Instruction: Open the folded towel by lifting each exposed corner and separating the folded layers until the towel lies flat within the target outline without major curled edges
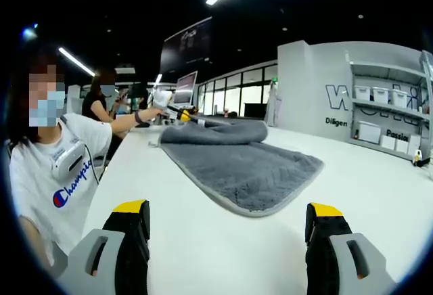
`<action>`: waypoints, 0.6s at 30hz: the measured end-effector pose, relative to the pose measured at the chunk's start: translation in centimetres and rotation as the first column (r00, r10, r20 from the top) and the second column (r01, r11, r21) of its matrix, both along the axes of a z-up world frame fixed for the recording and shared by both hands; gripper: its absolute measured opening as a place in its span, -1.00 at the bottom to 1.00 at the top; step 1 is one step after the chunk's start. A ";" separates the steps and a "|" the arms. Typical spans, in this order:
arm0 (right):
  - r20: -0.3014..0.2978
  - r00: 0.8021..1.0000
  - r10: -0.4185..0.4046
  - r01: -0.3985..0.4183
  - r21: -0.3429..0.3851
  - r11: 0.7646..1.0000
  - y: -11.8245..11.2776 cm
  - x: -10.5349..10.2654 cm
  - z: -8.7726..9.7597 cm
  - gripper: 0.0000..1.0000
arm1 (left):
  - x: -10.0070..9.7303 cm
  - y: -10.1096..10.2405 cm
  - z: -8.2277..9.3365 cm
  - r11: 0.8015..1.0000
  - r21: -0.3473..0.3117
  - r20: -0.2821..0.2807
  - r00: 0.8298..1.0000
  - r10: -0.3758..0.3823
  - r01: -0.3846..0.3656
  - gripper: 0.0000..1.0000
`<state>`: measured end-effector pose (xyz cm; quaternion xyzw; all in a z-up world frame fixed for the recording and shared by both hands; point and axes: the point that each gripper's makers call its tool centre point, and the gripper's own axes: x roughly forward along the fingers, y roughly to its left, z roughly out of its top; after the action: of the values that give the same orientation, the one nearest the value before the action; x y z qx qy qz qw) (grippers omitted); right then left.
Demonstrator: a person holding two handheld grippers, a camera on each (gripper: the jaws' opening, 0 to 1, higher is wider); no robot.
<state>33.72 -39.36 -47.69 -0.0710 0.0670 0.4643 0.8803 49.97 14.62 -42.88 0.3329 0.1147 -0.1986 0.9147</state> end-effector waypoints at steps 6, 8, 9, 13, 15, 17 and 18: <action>-0.001 1.000 0.000 0.000 0.002 1.000 -0.2 0.1 0.1 0.95 | -0.4 0.9 0.3 1.000 -0.001 0.010 1.000 0.017 -0.017 -0.92; 0.000 1.000 0.001 -0.001 0.001 1.000 0.0 0.0 0.0 0.95 | -0.5 1.3 0.5 1.000 -0.003 0.017 1.000 0.023 -0.023 -0.92; 0.000 1.000 0.001 -0.001 0.001 1.000 0.0 0.0 0.0 0.95 | -0.6 1.5 0.7 1.000 -0.003 0.020 0.999 0.027 -0.027 -0.92; 0.000 1.000 0.000 0.000 -0.001 1.000 -0.1 0.1 0.0 0.95 | -0.8 2.3 1.2 0.999 -0.010 0.030 0.999 0.040 -0.039 -0.92; 0.000 1.000 0.000 0.000 -0.003 1.000 -0.1 0.1 0.0 0.95 | -1.0 2.8 1.3 0.999 -0.012 0.034 0.998 0.047 -0.046 -0.92; 0.001 1.000 -0.001 0.001 -0.005 1.000 0.1 0.0 -0.1 0.95 | -1.2 3.4 1.4 0.998 -0.013 0.039 0.998 0.056 -0.056 -0.92; 0.001 1.000 0.000 0.000 -0.005 1.000 0.1 0.0 -0.1 0.95 | -1.3 3.5 1.4 0.998 -0.013 0.040 0.997 0.059 -0.058 -0.92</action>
<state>33.69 -39.26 -47.83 -0.0735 0.0680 0.4639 0.8802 48.64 18.14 -41.46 0.3280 0.1046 -0.1656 0.9242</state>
